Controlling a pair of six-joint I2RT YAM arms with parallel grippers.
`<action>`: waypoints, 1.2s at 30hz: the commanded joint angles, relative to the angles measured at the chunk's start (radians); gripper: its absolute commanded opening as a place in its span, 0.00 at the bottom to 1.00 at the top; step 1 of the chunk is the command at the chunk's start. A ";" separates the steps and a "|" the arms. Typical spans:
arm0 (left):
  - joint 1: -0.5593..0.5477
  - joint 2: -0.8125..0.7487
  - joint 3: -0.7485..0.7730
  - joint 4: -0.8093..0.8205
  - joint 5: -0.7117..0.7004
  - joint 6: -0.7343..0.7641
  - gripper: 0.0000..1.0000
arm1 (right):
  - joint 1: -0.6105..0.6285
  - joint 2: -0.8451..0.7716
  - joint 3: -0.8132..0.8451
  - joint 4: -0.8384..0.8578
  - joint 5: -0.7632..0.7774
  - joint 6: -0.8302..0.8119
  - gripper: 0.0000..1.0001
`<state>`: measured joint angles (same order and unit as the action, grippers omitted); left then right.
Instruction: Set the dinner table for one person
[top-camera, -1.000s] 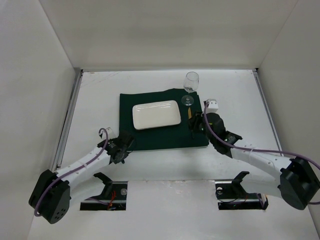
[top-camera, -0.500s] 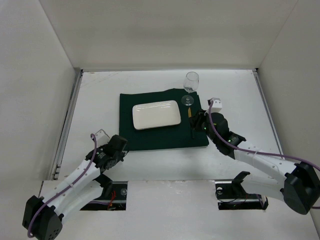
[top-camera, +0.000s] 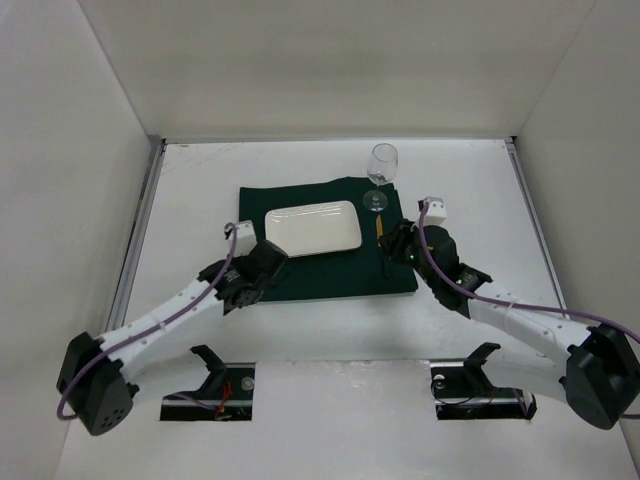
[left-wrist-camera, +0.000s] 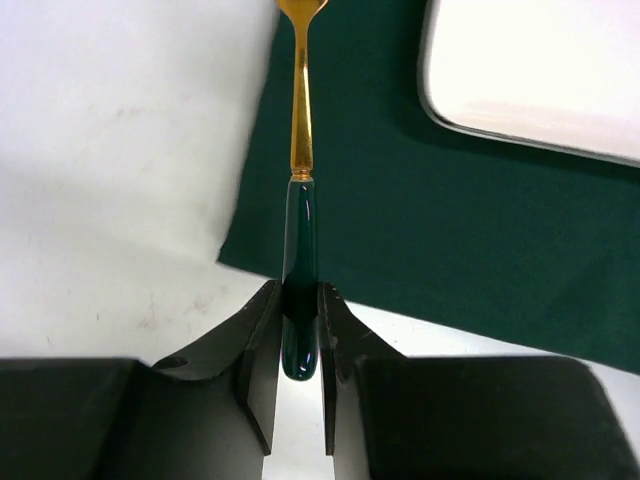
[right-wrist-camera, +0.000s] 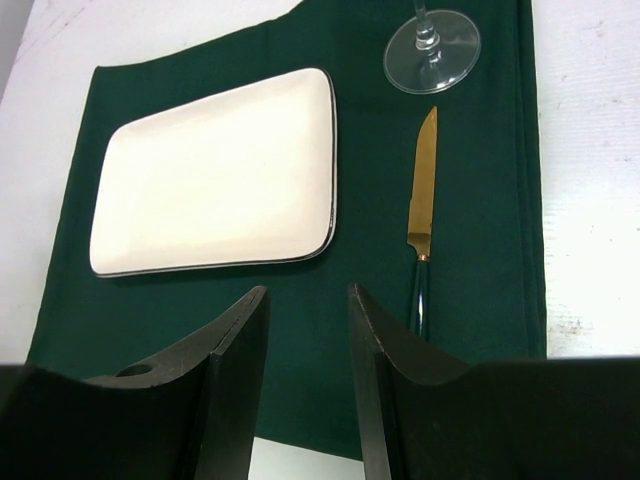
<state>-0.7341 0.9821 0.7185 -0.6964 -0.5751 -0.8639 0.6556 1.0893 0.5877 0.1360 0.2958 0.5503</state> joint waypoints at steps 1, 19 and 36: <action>-0.024 0.114 0.065 0.058 -0.058 0.207 0.05 | 0.002 0.012 0.003 0.048 -0.003 0.007 0.43; 0.161 0.423 0.076 0.405 0.078 0.425 0.08 | 0.002 0.041 0.004 0.059 0.008 0.007 0.43; 0.160 0.463 0.010 0.382 0.018 0.390 0.08 | 0.002 0.078 0.011 0.066 0.008 0.010 0.43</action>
<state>-0.5823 1.4742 0.7433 -0.2832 -0.5240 -0.4660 0.6556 1.1618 0.5877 0.1429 0.2958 0.5545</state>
